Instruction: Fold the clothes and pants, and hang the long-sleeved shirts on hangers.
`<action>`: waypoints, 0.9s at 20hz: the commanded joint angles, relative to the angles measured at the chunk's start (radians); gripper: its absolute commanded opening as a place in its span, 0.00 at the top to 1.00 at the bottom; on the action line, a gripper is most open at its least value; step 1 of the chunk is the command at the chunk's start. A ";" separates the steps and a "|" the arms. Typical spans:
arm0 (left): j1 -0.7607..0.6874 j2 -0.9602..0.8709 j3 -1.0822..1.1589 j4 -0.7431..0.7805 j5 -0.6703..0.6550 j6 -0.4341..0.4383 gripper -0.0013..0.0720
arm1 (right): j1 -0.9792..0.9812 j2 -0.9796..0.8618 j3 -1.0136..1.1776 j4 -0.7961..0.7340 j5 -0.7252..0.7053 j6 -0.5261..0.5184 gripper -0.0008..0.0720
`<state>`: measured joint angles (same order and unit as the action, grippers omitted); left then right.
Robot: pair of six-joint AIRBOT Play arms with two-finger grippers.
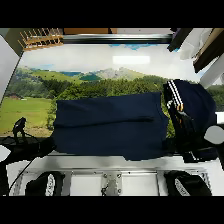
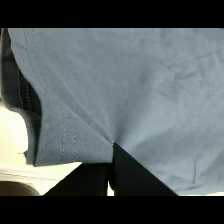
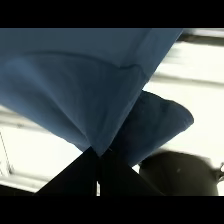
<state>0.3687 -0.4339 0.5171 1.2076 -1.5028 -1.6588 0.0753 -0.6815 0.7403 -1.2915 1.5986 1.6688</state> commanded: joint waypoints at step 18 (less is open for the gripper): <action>-0.159 -1.191 0.808 -0.029 0.401 0.118 0.97 | 0.001 -0.882 0.635 -0.007 -0.568 -0.064 0.97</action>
<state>0.2317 -1.5024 1.2121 1.1786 -1.1149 -1.5452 0.0757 -1.5196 1.3609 -1.3170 1.1343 1.6051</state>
